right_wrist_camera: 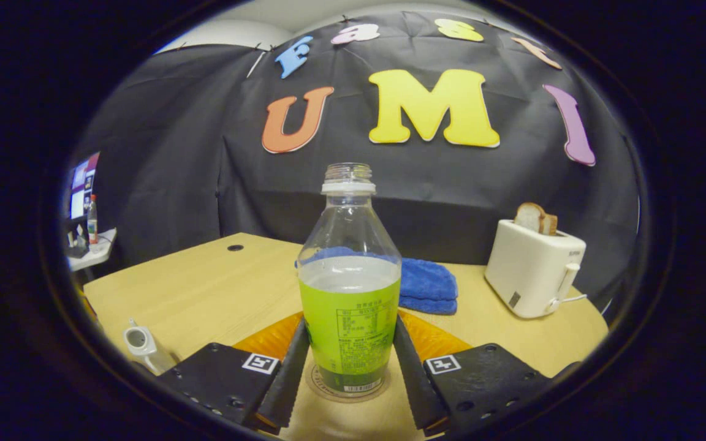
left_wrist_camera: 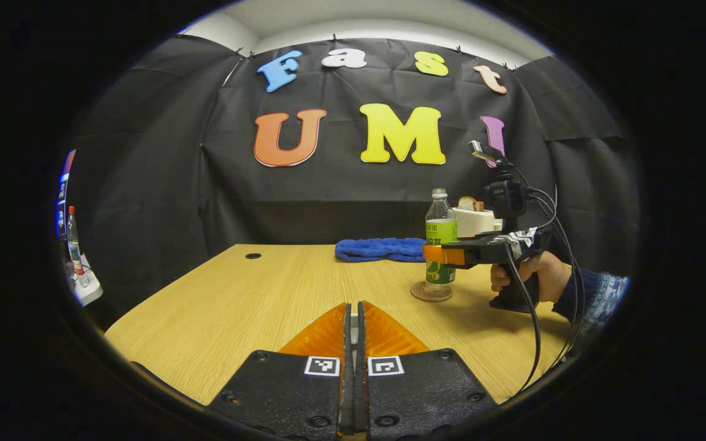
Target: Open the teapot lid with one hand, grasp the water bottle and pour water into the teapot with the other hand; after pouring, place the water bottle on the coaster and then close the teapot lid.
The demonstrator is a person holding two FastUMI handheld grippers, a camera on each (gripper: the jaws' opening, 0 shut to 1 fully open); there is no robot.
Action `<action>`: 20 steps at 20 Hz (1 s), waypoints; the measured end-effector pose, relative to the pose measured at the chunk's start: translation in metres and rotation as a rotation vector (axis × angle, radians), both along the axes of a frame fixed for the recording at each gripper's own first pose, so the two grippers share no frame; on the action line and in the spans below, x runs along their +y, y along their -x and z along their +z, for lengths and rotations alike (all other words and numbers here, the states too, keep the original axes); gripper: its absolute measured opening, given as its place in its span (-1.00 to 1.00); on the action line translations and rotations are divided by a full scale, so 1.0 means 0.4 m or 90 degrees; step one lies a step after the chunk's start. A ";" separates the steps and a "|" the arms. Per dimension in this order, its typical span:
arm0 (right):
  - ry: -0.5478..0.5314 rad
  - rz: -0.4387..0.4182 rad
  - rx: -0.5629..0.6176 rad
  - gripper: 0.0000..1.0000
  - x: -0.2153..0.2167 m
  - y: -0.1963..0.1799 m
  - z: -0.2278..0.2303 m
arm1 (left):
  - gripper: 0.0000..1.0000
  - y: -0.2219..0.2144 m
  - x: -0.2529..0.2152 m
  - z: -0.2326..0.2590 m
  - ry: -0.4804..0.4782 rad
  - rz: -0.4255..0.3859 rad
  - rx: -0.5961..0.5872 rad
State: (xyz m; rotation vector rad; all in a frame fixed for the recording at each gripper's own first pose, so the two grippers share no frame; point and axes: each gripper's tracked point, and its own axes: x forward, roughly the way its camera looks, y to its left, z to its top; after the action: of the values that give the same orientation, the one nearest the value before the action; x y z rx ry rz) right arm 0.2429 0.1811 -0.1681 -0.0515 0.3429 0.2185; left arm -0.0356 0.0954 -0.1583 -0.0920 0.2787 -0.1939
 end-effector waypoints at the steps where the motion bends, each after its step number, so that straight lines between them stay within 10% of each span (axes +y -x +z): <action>1: -0.004 -0.007 0.000 0.44 -0.010 -0.007 -0.010 | -0.94 -0.001 -0.003 -0.005 0.000 -0.001 0.004; 15: -0.009 -0.034 -0.003 0.53 -0.010 0.014 -0.019 | -0.94 -0.033 0.007 -0.031 0.010 0.005 0.019; 20: -0.019 -0.034 -0.028 0.93 -0.016 0.037 0.019 | -0.94 -0.052 0.000 -0.021 0.014 -0.003 0.009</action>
State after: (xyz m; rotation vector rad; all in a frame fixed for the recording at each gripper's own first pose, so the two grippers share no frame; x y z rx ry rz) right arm 0.2282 0.1749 -0.1605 -0.0183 0.2975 0.1691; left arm -0.0146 0.0954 -0.1667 -0.1139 0.2908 -0.2011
